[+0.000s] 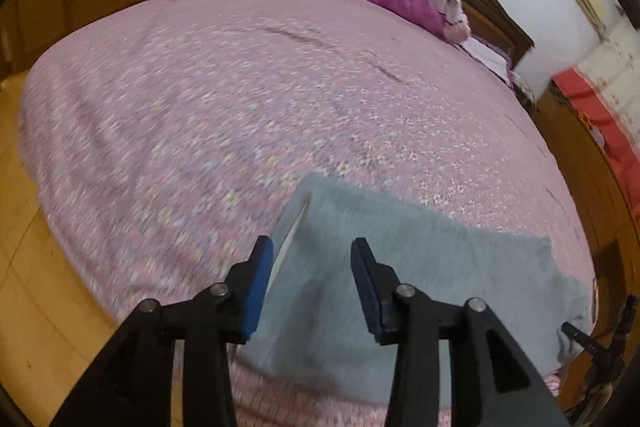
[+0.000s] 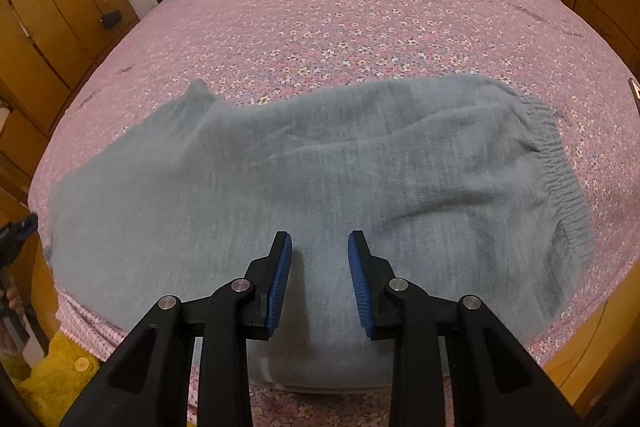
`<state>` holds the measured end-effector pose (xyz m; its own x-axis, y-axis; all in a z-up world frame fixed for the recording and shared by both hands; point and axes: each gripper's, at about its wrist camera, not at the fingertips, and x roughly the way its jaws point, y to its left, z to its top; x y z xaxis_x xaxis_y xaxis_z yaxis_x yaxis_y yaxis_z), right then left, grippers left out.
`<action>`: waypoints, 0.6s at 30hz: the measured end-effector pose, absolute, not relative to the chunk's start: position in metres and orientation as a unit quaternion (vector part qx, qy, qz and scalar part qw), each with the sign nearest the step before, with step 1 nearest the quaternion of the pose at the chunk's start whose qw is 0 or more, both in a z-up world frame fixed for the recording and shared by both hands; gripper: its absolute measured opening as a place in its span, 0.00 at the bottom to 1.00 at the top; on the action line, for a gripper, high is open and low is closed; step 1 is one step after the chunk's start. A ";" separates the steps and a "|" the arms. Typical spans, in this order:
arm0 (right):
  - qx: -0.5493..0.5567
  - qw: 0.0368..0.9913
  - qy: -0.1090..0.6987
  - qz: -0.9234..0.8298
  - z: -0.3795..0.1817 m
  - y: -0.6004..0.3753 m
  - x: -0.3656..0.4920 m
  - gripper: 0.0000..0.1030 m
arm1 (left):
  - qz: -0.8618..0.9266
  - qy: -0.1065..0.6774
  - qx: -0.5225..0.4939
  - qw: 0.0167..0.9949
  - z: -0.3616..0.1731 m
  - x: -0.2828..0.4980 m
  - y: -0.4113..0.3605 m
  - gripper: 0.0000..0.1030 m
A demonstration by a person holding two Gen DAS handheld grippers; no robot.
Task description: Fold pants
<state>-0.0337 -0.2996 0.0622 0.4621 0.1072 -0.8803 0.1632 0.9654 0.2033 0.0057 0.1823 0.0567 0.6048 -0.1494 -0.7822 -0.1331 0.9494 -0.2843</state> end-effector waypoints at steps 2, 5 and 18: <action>0.130 0.844 0.520 -0.018 0.062 -0.298 -0.033 0.22 | -0.010 0.450 -0.149 0.880 0.050 0.018 0.180 0.41; 0.125 0.843 0.522 -0.019 0.062 -0.297 -0.031 0.22 | -0.029 0.451 -0.146 0.880 0.045 0.033 0.177 0.41; 0.121 0.840 0.528 -0.028 0.060 -0.292 -0.025 0.22 | -0.035 0.428 -0.116 0.896 0.040 0.058 0.165 0.02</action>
<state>-0.0255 -0.2922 0.0597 0.4412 0.0803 -0.8938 0.1743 0.9694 0.1731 0.0582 0.1651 0.0397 0.6315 -0.1628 -0.7581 -0.0360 0.9705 -0.2384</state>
